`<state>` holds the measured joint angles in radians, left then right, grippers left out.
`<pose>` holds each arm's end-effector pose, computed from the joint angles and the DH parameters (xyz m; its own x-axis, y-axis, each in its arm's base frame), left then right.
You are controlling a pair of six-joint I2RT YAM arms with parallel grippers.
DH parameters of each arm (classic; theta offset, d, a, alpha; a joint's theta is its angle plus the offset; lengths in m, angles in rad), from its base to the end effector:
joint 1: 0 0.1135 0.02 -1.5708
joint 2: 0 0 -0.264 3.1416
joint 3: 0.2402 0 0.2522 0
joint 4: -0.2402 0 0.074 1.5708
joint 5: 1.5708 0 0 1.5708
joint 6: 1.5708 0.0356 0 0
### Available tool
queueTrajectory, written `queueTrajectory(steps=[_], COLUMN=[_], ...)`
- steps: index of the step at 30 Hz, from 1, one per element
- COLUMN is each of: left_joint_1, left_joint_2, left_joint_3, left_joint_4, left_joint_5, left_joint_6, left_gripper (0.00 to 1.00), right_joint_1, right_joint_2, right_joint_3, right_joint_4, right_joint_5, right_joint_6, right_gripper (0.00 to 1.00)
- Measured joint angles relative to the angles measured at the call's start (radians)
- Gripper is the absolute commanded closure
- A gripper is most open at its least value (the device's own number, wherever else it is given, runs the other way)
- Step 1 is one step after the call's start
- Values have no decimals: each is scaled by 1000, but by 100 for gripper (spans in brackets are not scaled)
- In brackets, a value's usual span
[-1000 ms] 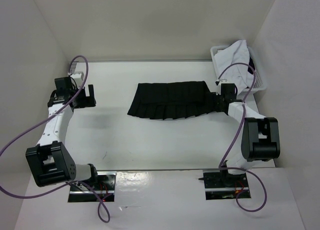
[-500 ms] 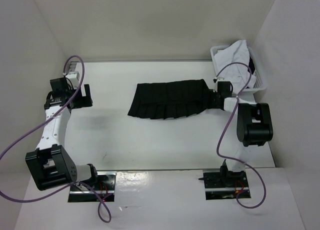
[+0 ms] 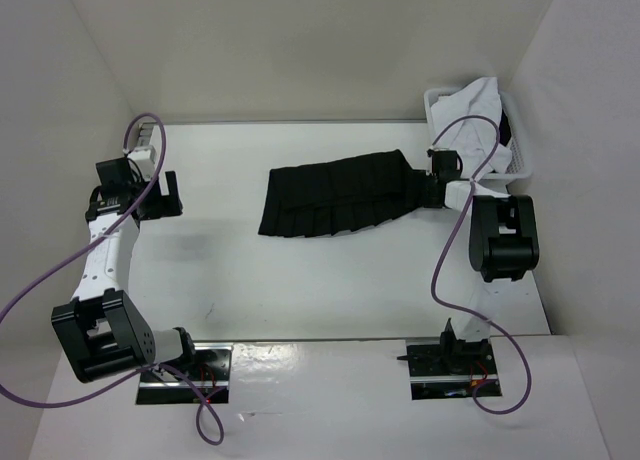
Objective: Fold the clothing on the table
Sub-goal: Fold the skirt
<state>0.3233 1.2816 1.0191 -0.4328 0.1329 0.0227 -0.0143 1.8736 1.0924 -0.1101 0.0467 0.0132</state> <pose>0.2677 0.0847 0.2909 -0.6122 -0.1814 -0.7696 -0.2046 0.9765 -0.0674 0.3837 -0.0072 0.1504 -0.7772 0.0243 -0.6288 0.0539 0.9982 -0.0280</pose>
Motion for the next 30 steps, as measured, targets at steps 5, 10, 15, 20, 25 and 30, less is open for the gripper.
queueTrajectory(steps=[5,10,15,20,25,30], left_joint_1=[8,8,8,8,-11,-20], left_joint_2=[11,20,19,2,-72,-174], left_joint_3=[0,-1,-1,-2,-4,-4], left_joint_4=[0,1,7,5,-20,-34], left_joint_5=[3,8,39,116,151,125], left_joint_6=[0,0,0,24,58,90], left_gripper=[1,1,1,1,1,1], right_joint_1=[1,-6,3,55,56,21], right_joint_2=[-14,-153,-346,-542,-689,-796], right_joint_3=[-6,-53,41,37,-19,-57], right_joint_4=[-4,-62,-145,-196,-255,-295], right_joint_5=[0,-40,-65,-34,-9,25], right_joint_6=[-2,-16,-32,-74,-108,-106], right_gripper=[1,1,1,1,1,1])
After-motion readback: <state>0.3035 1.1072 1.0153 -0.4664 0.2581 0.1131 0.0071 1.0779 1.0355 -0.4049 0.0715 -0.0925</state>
